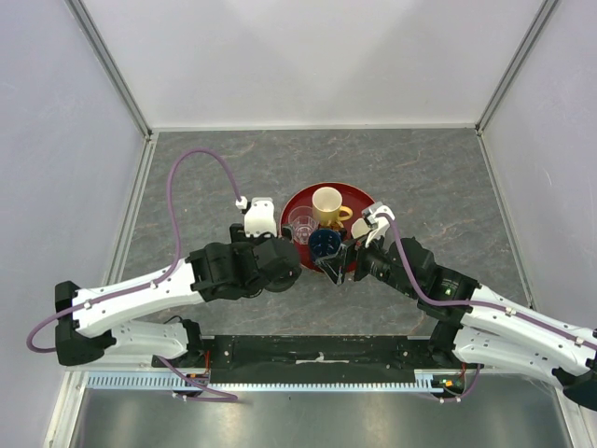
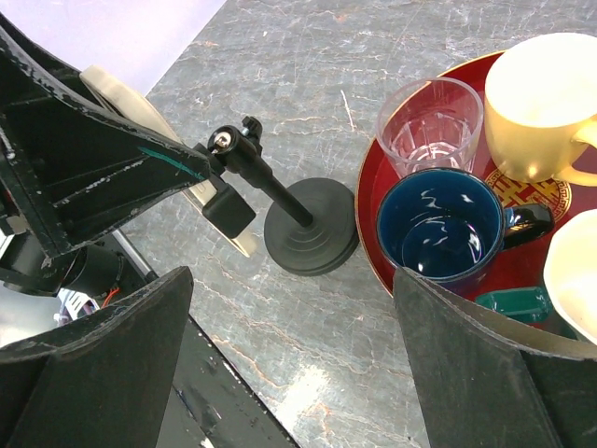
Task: Place the phone on the phone stand
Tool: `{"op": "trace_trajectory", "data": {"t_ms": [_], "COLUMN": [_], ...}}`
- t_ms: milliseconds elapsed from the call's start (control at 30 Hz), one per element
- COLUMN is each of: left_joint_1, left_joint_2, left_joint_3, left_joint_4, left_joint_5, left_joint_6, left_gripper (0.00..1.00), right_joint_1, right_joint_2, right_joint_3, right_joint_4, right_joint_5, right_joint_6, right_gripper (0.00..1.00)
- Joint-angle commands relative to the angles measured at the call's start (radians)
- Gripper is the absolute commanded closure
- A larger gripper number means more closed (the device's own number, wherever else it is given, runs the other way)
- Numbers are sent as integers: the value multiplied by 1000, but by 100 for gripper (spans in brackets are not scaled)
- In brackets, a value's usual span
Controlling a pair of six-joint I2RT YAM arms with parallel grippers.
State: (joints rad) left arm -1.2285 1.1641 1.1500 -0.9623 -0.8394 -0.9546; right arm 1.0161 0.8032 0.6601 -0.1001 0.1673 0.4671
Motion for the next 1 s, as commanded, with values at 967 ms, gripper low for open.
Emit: {"op": "trace_trajectory", "data": {"t_ms": [967], "left_joint_1": [614], "left_joint_2": [70], "left_joint_3": [192], "left_joint_4": [632], "left_joint_5": [166], "left_joint_6": [815], "left_gripper": [98], "right_joint_1": [-4], "right_joint_2": [16], "right_joint_3": [6], "right_joint_4": [28], "right_joint_5": [9], "right_joint_6": [1], "right_gripper": [4]}}
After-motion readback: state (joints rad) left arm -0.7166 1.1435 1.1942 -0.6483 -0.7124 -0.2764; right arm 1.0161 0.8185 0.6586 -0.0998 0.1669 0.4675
